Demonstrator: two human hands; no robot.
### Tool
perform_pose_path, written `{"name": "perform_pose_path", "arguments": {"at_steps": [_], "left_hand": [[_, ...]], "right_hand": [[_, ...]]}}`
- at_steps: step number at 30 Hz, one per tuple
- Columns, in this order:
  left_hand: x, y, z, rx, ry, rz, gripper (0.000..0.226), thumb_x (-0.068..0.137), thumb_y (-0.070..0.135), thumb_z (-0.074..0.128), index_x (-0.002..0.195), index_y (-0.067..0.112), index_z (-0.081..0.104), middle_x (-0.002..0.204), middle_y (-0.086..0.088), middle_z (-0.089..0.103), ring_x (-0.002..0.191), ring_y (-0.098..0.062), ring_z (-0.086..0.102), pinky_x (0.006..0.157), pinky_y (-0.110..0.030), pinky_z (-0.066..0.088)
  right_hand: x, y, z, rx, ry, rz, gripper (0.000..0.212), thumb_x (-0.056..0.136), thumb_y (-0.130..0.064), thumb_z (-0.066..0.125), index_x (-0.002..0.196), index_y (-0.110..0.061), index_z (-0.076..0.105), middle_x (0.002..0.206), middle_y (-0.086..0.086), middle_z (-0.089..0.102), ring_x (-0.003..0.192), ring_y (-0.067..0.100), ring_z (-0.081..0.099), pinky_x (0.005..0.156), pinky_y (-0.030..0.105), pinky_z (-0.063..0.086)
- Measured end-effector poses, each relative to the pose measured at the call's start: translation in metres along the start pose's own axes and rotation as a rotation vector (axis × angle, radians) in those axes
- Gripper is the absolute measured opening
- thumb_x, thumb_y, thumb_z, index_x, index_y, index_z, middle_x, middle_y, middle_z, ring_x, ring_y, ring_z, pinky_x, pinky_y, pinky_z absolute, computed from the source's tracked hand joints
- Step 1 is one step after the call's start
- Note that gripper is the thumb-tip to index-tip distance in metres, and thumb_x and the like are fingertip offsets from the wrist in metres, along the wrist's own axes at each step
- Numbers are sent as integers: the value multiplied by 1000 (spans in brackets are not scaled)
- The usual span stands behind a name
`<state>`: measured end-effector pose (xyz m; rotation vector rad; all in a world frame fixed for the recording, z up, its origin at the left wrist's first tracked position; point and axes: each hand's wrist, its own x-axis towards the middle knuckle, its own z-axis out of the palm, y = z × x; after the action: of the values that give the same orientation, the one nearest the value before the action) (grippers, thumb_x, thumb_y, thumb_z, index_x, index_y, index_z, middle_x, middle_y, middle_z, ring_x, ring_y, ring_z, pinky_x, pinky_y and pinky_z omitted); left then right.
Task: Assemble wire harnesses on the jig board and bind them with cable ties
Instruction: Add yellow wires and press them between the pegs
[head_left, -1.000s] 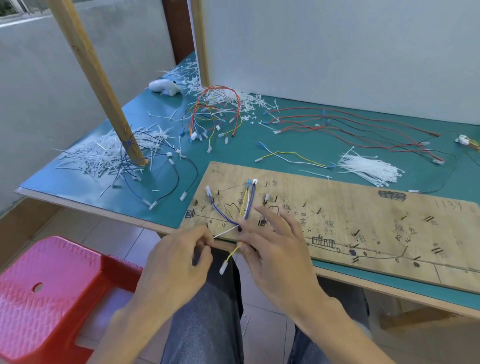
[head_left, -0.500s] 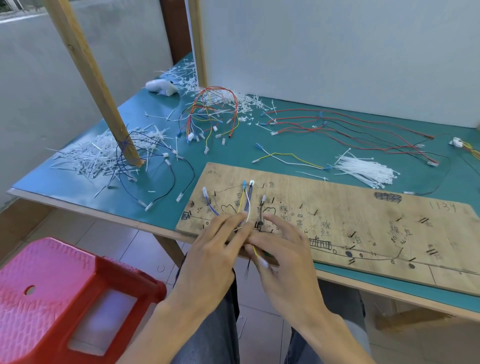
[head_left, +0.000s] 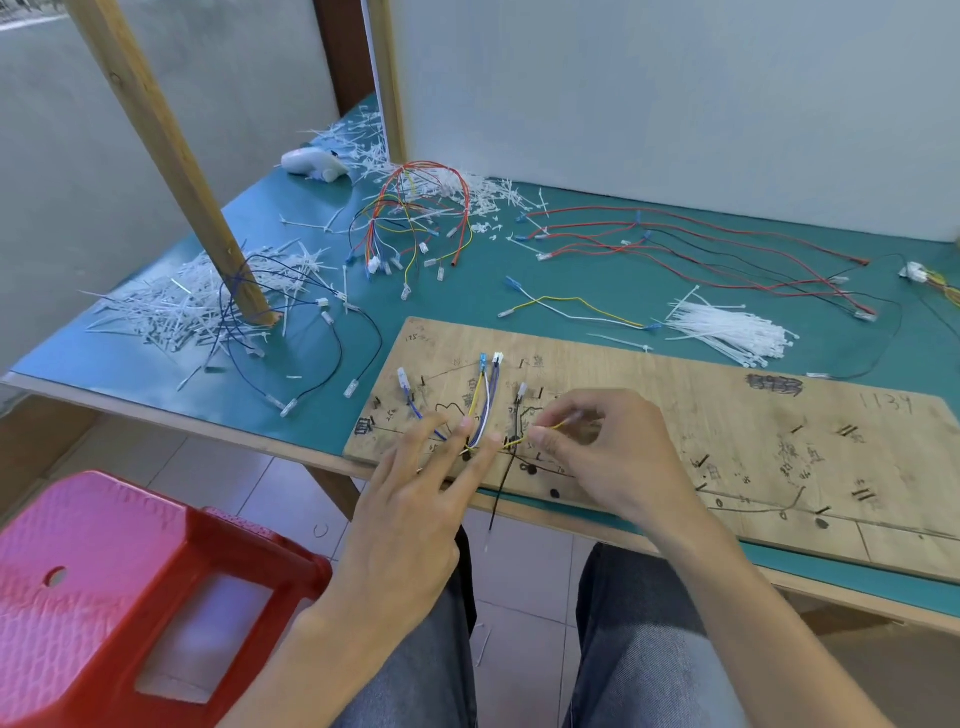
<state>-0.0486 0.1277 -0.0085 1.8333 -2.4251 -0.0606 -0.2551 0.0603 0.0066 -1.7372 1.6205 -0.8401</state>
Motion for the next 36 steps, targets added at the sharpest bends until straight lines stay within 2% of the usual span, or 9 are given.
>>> {"name": "perform_pose_path", "arguments": {"at_steps": [4,7,11,14,22,29,33,34,36], "left_hand": [[-2,0,3,41,6,27,101,54,-7,75,150,17,56,148,-13,59,135,-38,55,109,-54,49],[-3,1,5,68,19,50,100,57,-7,68,153,14,51,152,-15,55,139,-37,53,108,-51,50],[-7,0,11,73,19,56,108,56,-4,73,158,13,43,160,-16,45,146,-36,46,115,-49,41],[-8,1,13,36,30,36,106,58,-2,67,159,17,42,162,-13,43,147,-34,43,117,-48,36],[-6,2,15,-67,11,-4,112,57,-5,77,160,22,42,163,-8,42,147,-32,40,119,-49,34],[-7,5,17,-89,21,-22,111,59,-7,76,160,22,41,163,-8,41,148,-32,40,120,-51,35],[-5,5,16,-105,21,-25,110,56,-5,80,157,22,46,160,-8,44,146,-32,42,117,-50,37],[-5,5,16,-113,17,-23,108,57,-3,79,157,22,45,160,-8,43,146,-31,40,117,-50,36],[-5,5,15,-124,10,-22,105,62,2,77,158,24,43,161,-6,41,148,-30,37,119,-49,34]], "right_hand": [[26,-4,-3,-74,-13,-3,16,80,-30,90,85,-32,75,71,-18,72,62,-2,61,64,19,46],[36,-8,2,-133,-9,-45,15,81,-26,88,88,-32,76,73,-18,72,64,-2,63,70,24,53],[46,-14,9,-138,-37,-106,19,84,-15,84,98,-26,78,78,-15,73,72,-1,68,75,20,57],[49,-16,12,-173,-35,-136,17,84,-17,85,97,-26,79,77,-16,72,72,-1,67,76,22,56],[69,-23,12,-148,-78,50,9,79,-22,89,81,-28,83,74,-11,76,83,7,72,86,33,60],[92,-35,1,-139,-282,197,11,76,-16,92,73,-24,84,79,-6,78,94,12,69,84,28,54],[103,-42,0,-222,-364,223,13,77,-13,90,71,-24,84,78,0,79,94,16,69,88,34,56],[104,-43,1,-236,-371,225,14,77,-14,90,71,-24,84,75,-1,78,90,14,68,85,33,57],[105,-45,3,-292,-354,205,14,76,-17,92,70,-27,84,67,-8,75,81,8,66,64,25,51]]}}
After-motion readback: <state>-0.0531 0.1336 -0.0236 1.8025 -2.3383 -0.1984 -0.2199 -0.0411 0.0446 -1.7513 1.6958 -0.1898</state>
